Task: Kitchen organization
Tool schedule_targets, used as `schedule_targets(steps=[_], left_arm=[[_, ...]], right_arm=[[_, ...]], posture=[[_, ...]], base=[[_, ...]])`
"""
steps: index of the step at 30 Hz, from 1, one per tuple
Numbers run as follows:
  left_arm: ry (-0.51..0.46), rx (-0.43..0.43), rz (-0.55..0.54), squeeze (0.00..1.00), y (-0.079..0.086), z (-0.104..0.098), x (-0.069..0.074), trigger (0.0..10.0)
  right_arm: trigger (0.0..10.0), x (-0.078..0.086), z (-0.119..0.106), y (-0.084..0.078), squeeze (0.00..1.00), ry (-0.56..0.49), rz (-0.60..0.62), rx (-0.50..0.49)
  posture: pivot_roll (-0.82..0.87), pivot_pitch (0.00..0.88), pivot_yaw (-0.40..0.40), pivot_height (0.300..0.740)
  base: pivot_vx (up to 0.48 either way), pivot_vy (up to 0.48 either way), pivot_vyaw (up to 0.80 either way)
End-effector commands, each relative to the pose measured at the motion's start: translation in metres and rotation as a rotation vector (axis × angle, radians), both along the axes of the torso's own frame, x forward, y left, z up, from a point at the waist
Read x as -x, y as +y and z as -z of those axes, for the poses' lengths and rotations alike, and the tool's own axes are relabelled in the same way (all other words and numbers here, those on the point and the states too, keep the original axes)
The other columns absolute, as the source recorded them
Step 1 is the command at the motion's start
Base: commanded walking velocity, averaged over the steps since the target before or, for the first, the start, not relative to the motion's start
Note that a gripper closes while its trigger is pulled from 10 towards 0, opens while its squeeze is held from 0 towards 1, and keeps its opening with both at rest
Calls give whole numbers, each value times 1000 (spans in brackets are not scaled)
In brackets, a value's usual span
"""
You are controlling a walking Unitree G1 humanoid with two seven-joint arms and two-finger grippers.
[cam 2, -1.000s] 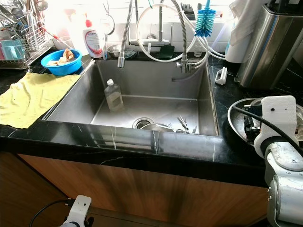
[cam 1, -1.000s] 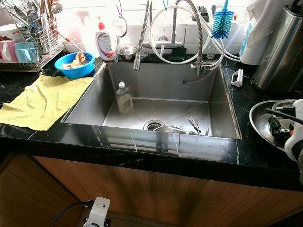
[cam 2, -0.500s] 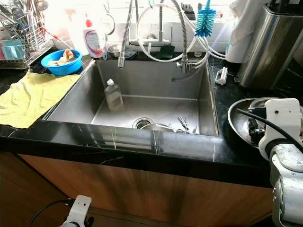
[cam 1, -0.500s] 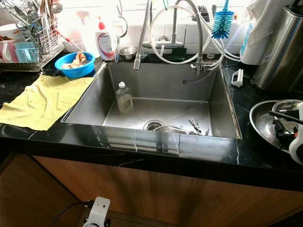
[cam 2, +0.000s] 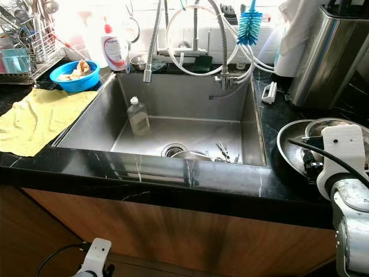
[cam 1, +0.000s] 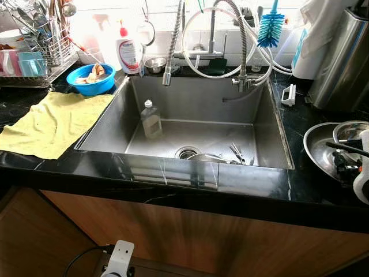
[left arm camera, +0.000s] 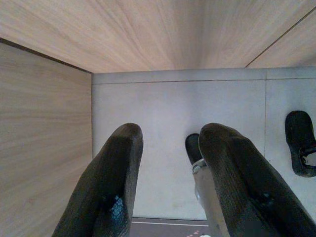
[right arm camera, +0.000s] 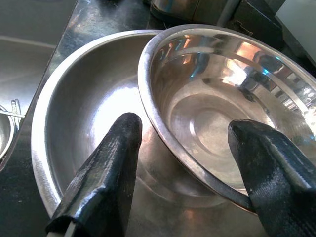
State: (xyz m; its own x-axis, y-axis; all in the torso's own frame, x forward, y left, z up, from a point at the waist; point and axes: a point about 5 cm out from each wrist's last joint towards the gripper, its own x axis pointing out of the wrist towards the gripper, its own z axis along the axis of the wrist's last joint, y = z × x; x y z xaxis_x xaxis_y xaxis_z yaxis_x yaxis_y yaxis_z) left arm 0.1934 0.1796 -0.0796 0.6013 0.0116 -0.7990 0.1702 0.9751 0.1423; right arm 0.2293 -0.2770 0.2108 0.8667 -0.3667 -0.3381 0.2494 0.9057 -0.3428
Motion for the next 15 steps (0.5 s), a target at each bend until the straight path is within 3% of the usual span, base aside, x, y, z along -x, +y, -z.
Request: schedule_targets(steps=[1,2,3,4,15], left_arm=[[2,-5,0,0,3,0,0,10000],[2,-5,0,0,3,0,0,10000],[2,-5,0,0,3,0,0,10000],[2,-5,0,0,3,0,0,10000],[1,-6,0,0,3,0,0,10000]], right_arm=[[10000,0,3,1,0,19,-20,2],[1922,0,3,2,0,19,-29,4],[1922,-1,3,3,0,19,-31,4],[0,-1,3,3,0,17,-36,6],[0,-4,2,8,0,10,-58,3]], posture=[[-234,0,64,740],[-232,0,63,740],[-232,0,63,740],[-233,0,64,740],[-232,0,65,740]], base=[[0,0,0],[0,0,0],[0,0,0],[0,0,0],[0,0,0]])
